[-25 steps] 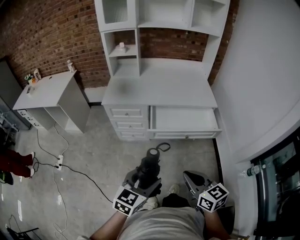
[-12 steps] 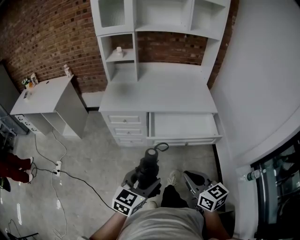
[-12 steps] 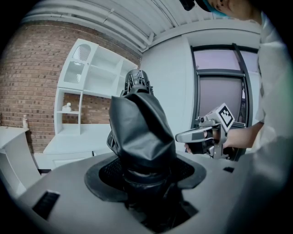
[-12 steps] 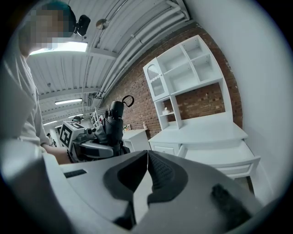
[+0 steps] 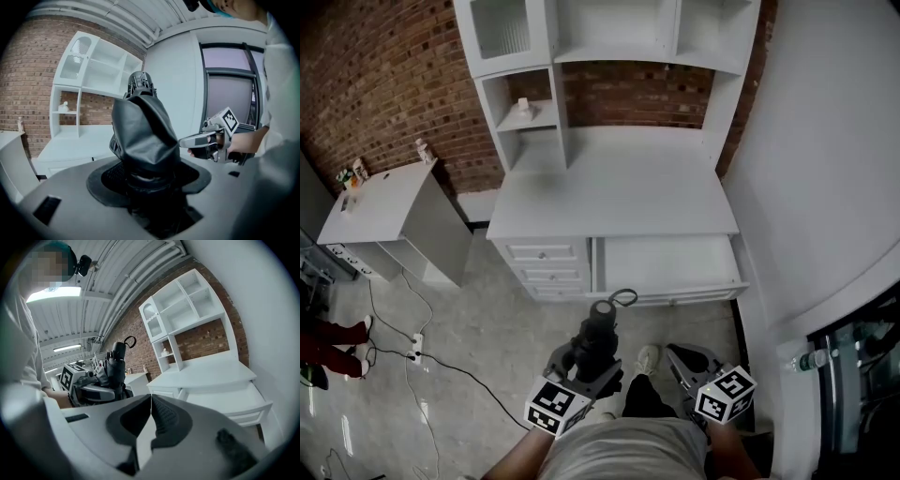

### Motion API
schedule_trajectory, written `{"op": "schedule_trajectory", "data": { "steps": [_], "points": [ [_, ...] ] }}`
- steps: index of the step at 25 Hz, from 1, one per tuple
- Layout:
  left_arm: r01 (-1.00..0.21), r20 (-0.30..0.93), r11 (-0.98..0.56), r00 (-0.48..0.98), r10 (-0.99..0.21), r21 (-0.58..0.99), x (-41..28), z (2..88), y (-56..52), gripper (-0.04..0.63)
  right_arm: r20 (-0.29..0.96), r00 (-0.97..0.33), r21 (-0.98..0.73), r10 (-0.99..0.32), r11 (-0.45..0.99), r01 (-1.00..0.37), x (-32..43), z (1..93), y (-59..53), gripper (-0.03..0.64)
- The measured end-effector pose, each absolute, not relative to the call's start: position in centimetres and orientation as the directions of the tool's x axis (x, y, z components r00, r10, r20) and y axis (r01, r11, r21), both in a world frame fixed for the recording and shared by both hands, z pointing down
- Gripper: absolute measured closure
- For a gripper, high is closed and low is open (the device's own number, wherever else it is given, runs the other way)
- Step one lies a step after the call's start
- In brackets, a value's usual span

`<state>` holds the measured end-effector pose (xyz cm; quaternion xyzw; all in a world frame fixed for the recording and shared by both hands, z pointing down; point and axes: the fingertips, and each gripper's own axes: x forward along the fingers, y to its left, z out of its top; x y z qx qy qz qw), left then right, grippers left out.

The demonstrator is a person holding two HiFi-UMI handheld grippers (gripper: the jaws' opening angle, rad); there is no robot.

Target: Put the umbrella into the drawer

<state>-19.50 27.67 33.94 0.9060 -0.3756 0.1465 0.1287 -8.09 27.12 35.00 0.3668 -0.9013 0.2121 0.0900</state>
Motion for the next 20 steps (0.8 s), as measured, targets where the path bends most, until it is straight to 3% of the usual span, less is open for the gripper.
{"op": "schedule_trajectory", "data": {
  "steps": [20],
  "points": [
    [-0.74, 0.378, -0.653, 0.657, -0.652, 0.162, -13.7, 34.2, 8.1, 0.307, 0.37, -0.744, -0.32, -0.556, 0.676, -0.664, -2.8, 34.6, 6.9, 0.589]
  ]
}}
